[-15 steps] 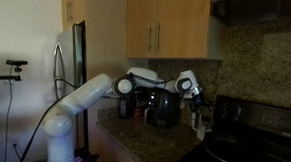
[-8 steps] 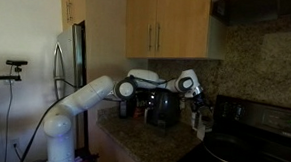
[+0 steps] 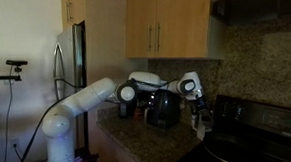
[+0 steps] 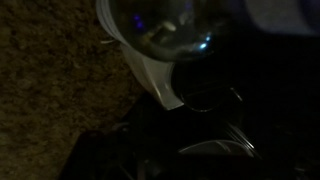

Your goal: Slide the salt container near the edge of the countertop.

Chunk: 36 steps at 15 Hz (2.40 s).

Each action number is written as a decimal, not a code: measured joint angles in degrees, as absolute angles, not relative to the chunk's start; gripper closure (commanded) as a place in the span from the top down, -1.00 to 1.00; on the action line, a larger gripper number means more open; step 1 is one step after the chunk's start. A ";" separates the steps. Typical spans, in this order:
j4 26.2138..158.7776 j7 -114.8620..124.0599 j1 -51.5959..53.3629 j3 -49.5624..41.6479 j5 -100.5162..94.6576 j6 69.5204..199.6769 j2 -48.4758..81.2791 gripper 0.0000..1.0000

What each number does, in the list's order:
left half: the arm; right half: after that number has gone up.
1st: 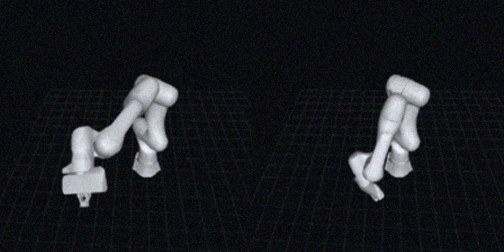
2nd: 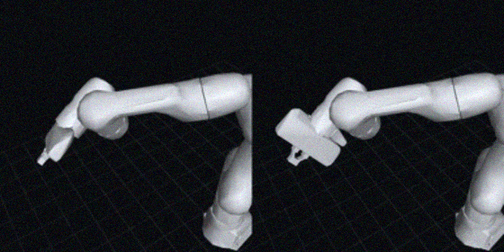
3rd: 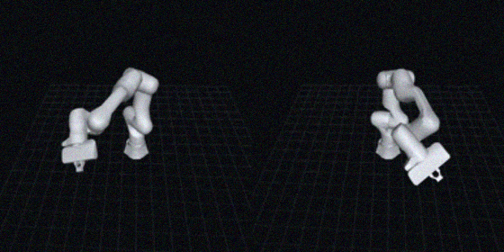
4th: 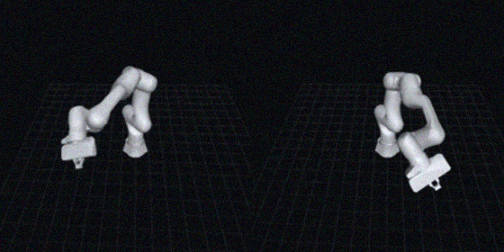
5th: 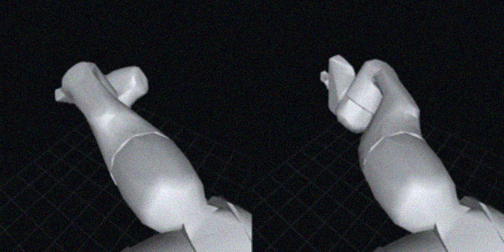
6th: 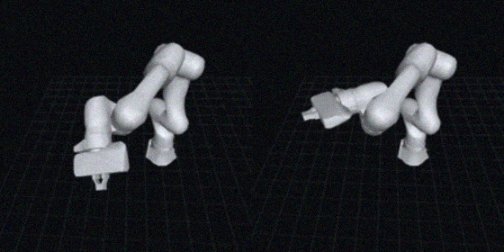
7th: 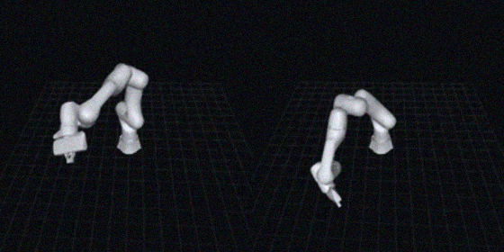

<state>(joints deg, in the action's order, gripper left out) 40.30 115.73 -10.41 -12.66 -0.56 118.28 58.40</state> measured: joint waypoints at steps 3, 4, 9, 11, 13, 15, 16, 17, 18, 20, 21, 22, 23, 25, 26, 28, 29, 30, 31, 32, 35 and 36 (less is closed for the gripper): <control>37.51 115.10 -11.62 -11.28 -0.50 113.73 59.22 1.00; 37.41 115.14 -11.68 -11.20 -0.57 113.40 59.20 1.00; 37.64 111.21 -11.70 -10.91 -0.71 115.14 59.20 1.00; 37.70 105.03 -12.41 -9.23 -0.01 116.30 59.22 1.00; 37.69 98.21 -13.68 -7.09 1.19 116.60 59.27 1.00; 37.68 93.49 -14.86 -5.55 2.01 116.36 59.49 1.00; 37.66 92.60 -15.20 -5.21 2.08 116.36 59.62 1.00; 37.62 92.23 -15.35 -5.03 2.09 116.36 59.71 1.00; 37.60 92.10 -15.39 -4.94 2.09 116.36 59.75 1.00; 37.61 91.75 -15.33 -4.91 2.01 116.38 59.76 1.00; 37.62 90.53 -15.39 -4.61 2.16 116.12 59.83 1.00; 37.56 89.33 -15.52 -4.07 2.43 115.58 60.06 1.00; 37.17 88.67 -15.65 -3.71 2.58 115.36 60.46 1.00; 36.49 88.65 -15.77 -3.63 2.59 114.80 60.78 1.00; 36.29 89.23 -15.76 -3.65 2.56 114.80 60.92 1.00; 35.79 91.67 -15.59 -3.85 2.40 115.12 61.33 1.00; 35.53 92.91 -15.53 -3.89 2.39 115.75 61.58 1.00; 35.28 94.34 -15.49 -3.89 2.39 116.89 61.93 1.00; 35.22 96.34 -15.44 -3.89 2.40 118.26 62.28 1.00; 35.20 98.69 -15.35 -3.96 2.40 119.61 62.62 1.00; 34.76 103.44 -14.93 -4.41 2.31 122.08 63.60 1.00; 34.73 103.81 -14.87 -4.43 2.30 122.11 63.66 1.00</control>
